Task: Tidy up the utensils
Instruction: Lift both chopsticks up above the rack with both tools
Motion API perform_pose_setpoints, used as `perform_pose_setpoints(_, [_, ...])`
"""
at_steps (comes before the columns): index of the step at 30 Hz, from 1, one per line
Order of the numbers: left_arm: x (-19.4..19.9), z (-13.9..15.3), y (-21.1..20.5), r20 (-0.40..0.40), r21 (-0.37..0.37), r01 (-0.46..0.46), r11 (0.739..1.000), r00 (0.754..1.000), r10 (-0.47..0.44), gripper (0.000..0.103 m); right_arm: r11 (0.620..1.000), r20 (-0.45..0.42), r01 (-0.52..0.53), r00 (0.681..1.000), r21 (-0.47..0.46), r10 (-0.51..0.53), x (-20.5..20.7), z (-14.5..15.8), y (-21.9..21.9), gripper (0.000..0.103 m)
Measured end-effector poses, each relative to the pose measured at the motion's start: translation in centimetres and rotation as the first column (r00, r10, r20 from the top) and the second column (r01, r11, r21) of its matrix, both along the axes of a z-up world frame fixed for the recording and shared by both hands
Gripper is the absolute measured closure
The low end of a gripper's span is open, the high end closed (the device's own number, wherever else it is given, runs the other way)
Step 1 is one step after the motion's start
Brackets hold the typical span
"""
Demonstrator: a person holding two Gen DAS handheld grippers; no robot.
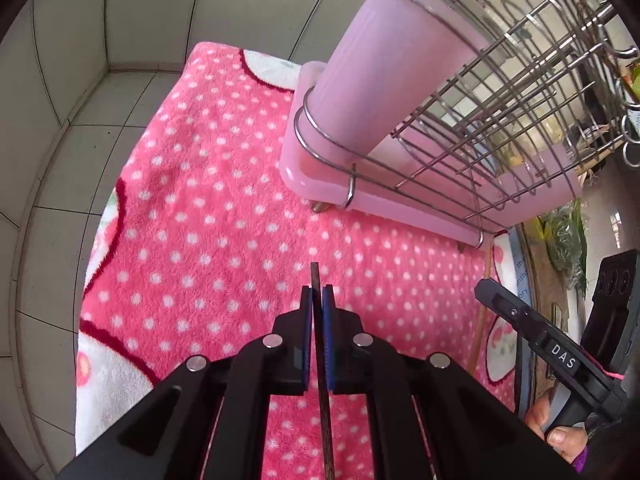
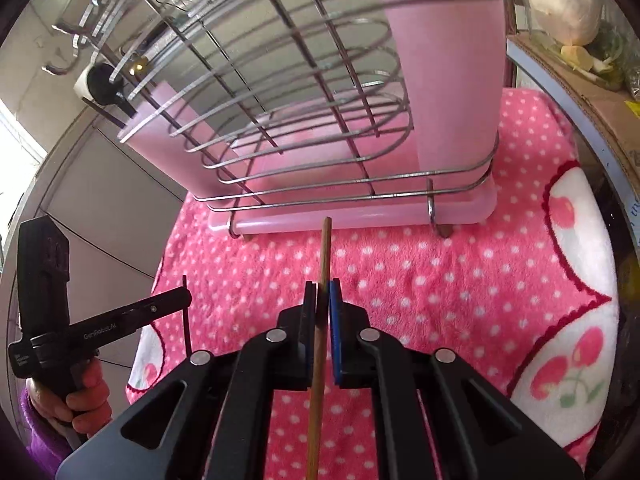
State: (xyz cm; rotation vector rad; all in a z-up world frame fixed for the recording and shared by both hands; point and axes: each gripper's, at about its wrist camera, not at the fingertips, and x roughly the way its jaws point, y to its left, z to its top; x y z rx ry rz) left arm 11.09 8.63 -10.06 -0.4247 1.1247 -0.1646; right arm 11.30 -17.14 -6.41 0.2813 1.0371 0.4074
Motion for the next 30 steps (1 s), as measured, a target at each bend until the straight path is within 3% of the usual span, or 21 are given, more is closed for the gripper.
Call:
perform_pose_setpoints(7, [-2.4, 3.6, 0.4, 0.124, 0.013, 0.002, 1.000, 0.992, -0.004, 0.099, 0.999, 0.173, 0.017, 0.985, 0.031, -0.022, -2.5, 4.7, -1.9, 0.097])
perform_pose_setpoints(14, [-4.4, 5.4, -0.5, 0.222, 0.010, -0.001, 1.000, 0.975, -0.001, 0.099, 0.998, 0.321, 0.044, 0.945, 0.049, -0.058, -4.8, 7.7, -2.9, 0.097])
perform_pose_setpoints(25, [-7.1, 8.5, -1.6, 0.413, 0.091, -0.028, 0.995, 0.911, -0.012, 0.099, 0.998, 0.392, 0.046, 0.918, 0.045, -0.060, -6.5, 8.0, -2.1, 0.097])
perform_pose_setpoints(30, [-7.7, 9.1, -2.2, 0.445, 0.137, -0.038, 0.990, 0.895, -0.027, 0.099, 0.998, 0.425, 0.049, 0.903, 0.040, -0.062, -7.2, 8.4, -2.2, 0.097])
